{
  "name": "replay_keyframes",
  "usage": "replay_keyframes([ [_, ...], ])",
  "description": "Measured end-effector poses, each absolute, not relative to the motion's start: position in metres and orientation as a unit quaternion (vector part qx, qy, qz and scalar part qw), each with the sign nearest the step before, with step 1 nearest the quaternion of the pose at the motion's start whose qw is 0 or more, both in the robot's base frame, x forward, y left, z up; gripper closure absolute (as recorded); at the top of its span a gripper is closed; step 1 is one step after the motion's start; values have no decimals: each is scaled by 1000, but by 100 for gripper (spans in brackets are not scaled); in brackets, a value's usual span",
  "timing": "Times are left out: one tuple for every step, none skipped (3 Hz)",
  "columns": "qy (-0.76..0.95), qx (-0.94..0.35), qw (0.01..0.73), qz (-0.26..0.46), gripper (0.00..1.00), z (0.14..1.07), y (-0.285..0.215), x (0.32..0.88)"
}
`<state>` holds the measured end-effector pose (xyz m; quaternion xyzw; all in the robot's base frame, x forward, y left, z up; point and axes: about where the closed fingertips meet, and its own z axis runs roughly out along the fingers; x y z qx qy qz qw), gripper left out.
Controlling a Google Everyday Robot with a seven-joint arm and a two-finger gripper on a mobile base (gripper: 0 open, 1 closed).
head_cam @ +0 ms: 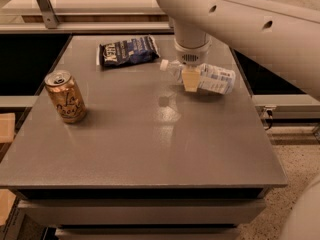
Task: Knock blue plastic bottle over
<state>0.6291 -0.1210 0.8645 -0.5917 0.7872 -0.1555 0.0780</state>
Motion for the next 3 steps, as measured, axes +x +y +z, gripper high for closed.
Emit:
replay_keyframes([
  [787,-591,78,-156,12,865,-122,629],
  [787,-591,79,-156,0,865,-122,628],
  [787,-591,79,-156,0,865,-122,628],
])
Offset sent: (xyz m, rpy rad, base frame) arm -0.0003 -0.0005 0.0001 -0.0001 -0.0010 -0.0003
